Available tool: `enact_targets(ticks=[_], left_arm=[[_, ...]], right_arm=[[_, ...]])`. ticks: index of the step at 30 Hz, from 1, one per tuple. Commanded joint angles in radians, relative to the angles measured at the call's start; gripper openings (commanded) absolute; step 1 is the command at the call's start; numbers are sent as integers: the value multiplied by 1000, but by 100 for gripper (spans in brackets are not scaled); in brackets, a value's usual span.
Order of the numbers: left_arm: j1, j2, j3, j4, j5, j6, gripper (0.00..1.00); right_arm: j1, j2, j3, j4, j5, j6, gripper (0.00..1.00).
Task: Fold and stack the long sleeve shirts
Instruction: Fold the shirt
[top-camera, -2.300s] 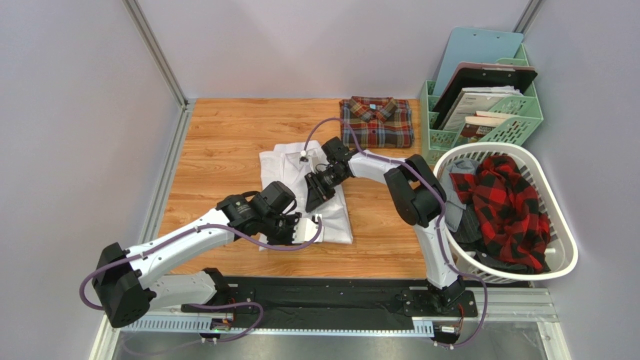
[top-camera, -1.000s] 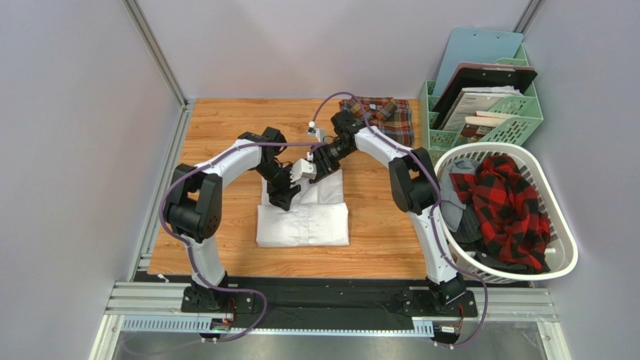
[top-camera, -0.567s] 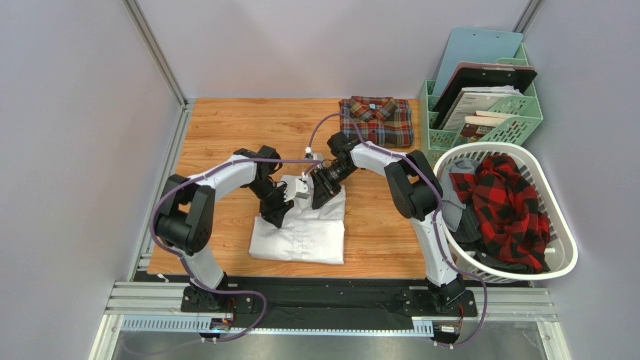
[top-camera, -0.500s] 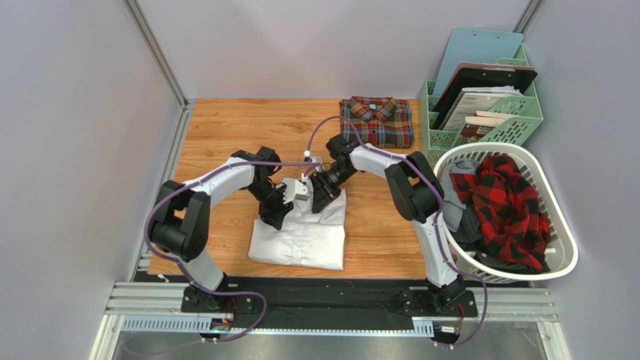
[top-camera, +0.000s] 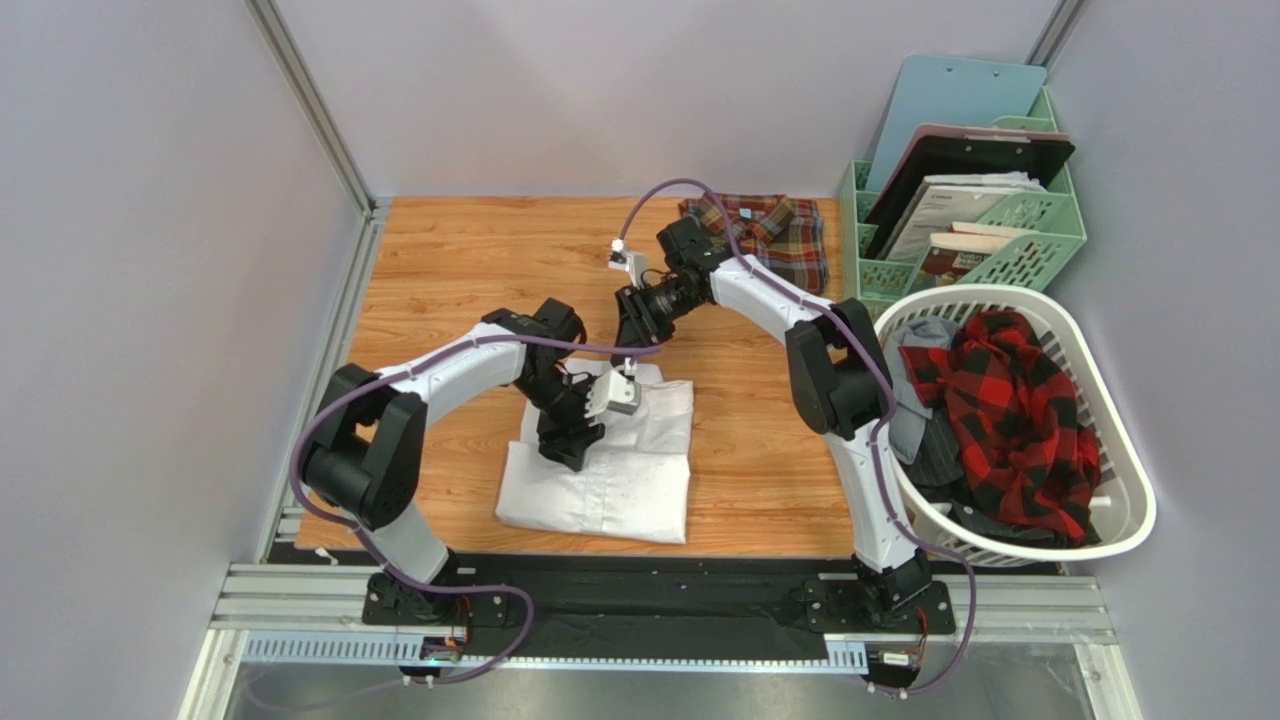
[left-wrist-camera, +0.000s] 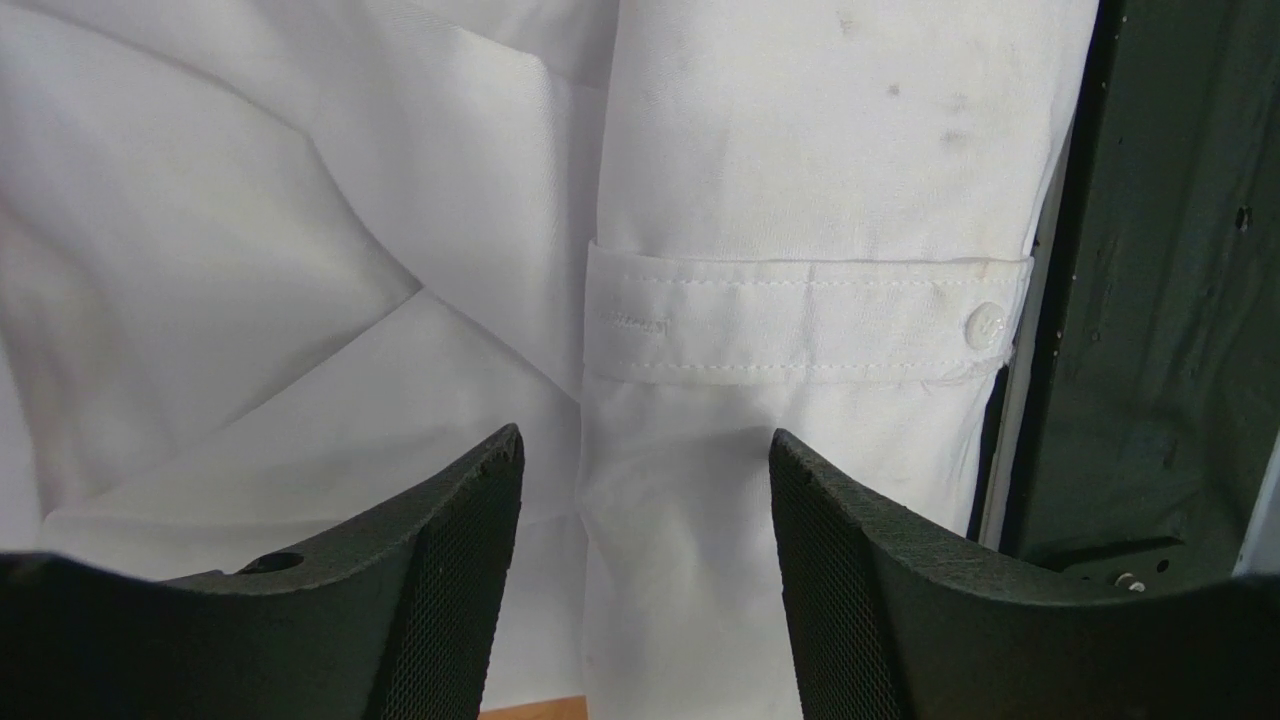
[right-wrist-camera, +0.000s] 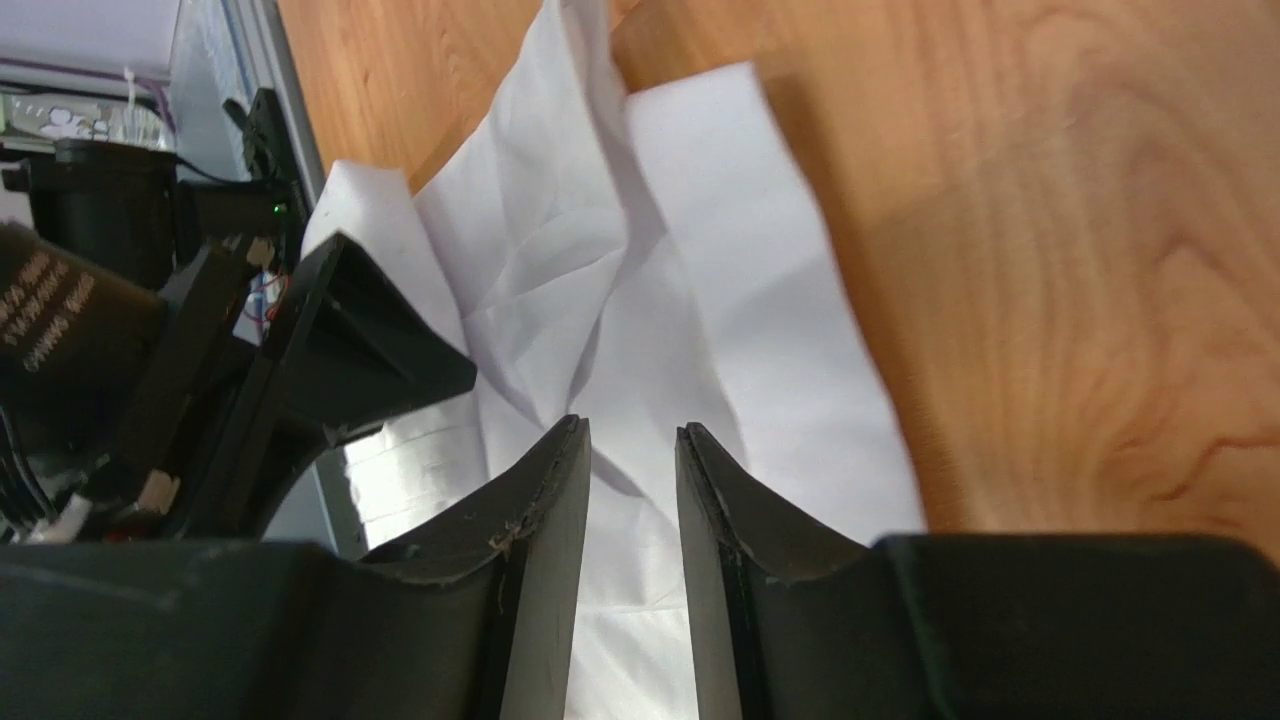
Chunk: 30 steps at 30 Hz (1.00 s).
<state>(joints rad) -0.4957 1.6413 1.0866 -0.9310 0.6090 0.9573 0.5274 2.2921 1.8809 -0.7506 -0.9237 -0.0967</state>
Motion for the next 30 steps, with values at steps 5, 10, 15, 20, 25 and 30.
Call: enact_targets(ticks=[5, 10, 15, 20, 25, 30], left_arm=[[-33, 83, 85, -37, 14, 87, 57], [-33, 86, 102, -94, 31, 106, 17], [-27, 74, 133, -140, 57, 107, 0], [5, 86, 226, -195, 80, 92, 0], [16, 107, 285, -192, 71, 90, 0], [48, 173, 367, -184, 63, 67, 0]], right_arm=[[-3, 90, 50, 25, 19, 5, 34], [-1, 110, 41, 5, 28, -27, 33], [-1, 122, 43, -30, 34, -72, 31], [-1, 116, 34, -32, 36, -86, 30], [-1, 110, 24, -42, 31, -113, 30], [0, 99, 4, -53, 19, -133, 29]])
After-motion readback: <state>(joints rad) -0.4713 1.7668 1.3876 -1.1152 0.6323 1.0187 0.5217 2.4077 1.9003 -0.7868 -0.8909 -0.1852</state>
